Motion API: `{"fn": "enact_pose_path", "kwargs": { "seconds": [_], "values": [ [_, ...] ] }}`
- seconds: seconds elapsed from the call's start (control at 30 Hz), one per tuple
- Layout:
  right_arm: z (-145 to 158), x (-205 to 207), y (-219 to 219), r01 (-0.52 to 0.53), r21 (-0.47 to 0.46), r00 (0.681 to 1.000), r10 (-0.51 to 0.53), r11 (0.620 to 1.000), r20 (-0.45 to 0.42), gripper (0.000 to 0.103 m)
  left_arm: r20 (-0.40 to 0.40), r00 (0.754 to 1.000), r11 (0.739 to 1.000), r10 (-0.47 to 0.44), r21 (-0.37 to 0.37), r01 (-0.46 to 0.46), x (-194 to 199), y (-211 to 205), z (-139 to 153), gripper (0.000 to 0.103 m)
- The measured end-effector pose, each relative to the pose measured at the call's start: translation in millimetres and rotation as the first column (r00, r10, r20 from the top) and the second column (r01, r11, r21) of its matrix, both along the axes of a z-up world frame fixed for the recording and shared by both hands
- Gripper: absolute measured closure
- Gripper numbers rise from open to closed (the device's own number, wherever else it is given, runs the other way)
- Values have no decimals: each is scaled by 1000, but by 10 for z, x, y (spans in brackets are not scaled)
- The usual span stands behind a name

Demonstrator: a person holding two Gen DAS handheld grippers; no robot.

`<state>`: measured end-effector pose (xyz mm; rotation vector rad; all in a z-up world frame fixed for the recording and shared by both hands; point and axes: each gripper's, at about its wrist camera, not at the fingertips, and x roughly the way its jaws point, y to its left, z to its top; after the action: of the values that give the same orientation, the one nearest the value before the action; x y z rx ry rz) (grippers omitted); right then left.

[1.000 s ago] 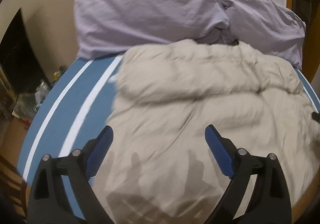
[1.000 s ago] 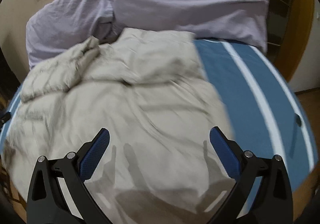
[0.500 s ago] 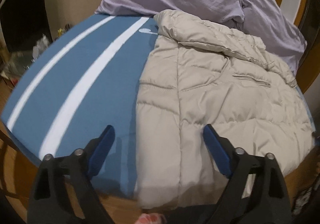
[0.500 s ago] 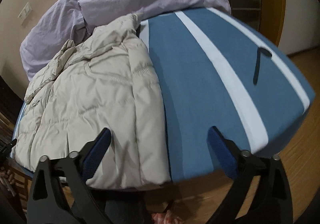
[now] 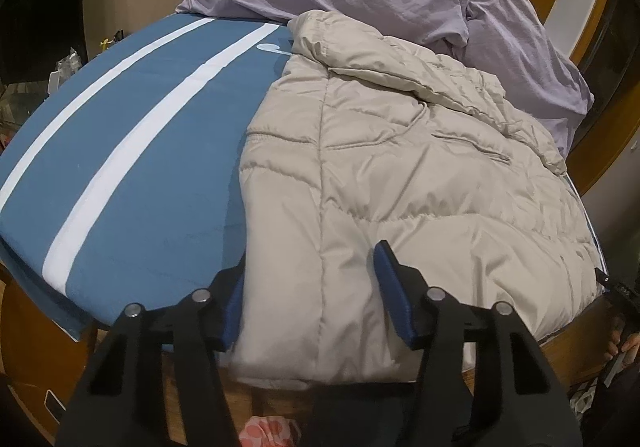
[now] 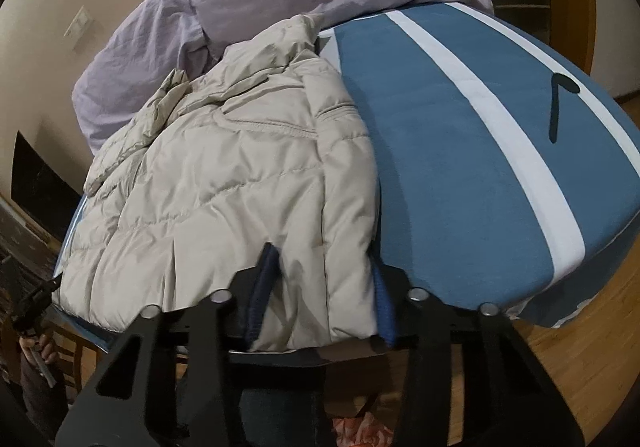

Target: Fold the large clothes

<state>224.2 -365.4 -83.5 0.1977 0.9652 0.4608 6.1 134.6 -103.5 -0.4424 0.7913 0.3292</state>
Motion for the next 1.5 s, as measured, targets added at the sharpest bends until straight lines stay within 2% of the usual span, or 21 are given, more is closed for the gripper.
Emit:
{"fn": "enact_pose_path", "kwargs": {
  "seconds": [0.07,0.2,0.27,0.33,0.4,0.43,0.5,0.57,0.83,1.07,1.3,1.5],
  "values": [
    [8,-2,6,-1,4,1000,1,1000,0,66,-2,1000,1000,-1,1,1,-13,-6,-6,46],
    [-13,6,-29,10,26,1000,-10,1000,-13,65,5,1000,1000,22,-22,-22,-71,56,-22,38],
    [-25,9,-34,18,38,1000,-17,999,-19,64,12,1000,1000,20,-22,-19,-90,55,-26,38],
    [-26,-2,-13,18,34,1000,-18,999,-15,66,13,1000,1000,7,-18,-7,-93,19,-24,45],
    [1,-12,6,9,33,1000,-9,999,-1,80,24,1000,1000,-7,-10,7,-97,-33,3,64],
    [28,-9,7,10,41,1000,-11,999,5,86,32,999,1000,-11,-7,12,-100,-51,29,69],
    [130,3,-2,21,62,999,-23,998,24,89,56,998,1000,-13,-5,13,-115,-60,112,81],
    [234,16,-1,29,75,998,-32,997,50,90,80,997,1000,-17,7,17,-127,-65,205,84],
    [779,234,216,24,66,982,-36,998,185,90,161,987,994,-16,109,-1,20,-59,732,86],
    [1147,543,471,40,17,958,-43,999,283,90,202,979,979,6,199,-47,381,24,1191,86],
    [1435,1006,786,64,-38,932,-47,997,358,90,216,976,957,29,276,-90,968,179,1572,86],
    [1518,1485,1129,91,-83,919,-52,992,391,90,207,977,945,53,307,-116,1519,347,1717,86]
  ]
}}
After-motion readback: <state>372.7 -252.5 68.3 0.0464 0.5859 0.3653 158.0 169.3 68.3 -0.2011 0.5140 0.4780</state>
